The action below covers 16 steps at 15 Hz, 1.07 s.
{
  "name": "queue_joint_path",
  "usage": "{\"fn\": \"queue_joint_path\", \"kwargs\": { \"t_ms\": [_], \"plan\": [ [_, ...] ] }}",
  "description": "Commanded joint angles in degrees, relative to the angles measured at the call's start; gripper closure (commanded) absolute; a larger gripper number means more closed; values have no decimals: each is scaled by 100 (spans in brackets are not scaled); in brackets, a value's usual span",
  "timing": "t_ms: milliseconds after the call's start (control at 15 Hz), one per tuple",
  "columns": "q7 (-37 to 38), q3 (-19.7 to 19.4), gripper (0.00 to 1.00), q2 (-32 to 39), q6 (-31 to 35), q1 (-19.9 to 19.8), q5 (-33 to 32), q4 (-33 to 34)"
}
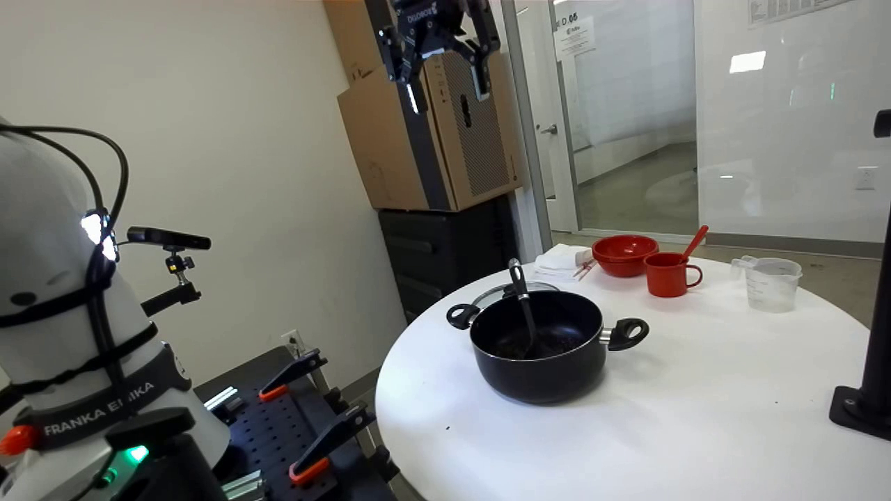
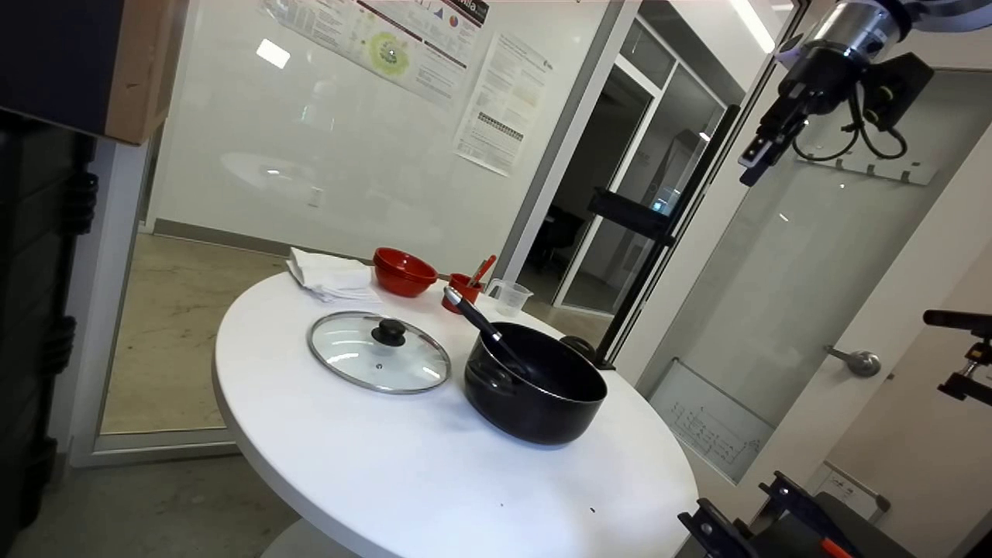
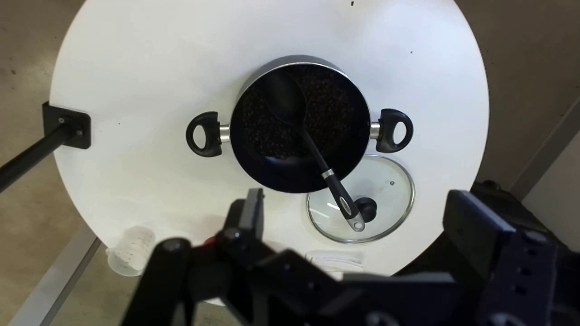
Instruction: Remove the black ladle from the black pot and put it on the table, put the lid on the black pot
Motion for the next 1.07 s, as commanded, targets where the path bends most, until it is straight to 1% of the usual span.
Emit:
{"fn": "queue_joint_path", "kwargs": {
  "t_ms": [0, 1000],
  "plan": [
    [-62, 199, 0, 122, -6, -186, 81, 57],
    [-62, 208, 0, 197, -6, -194, 80, 132]
  ]
}}
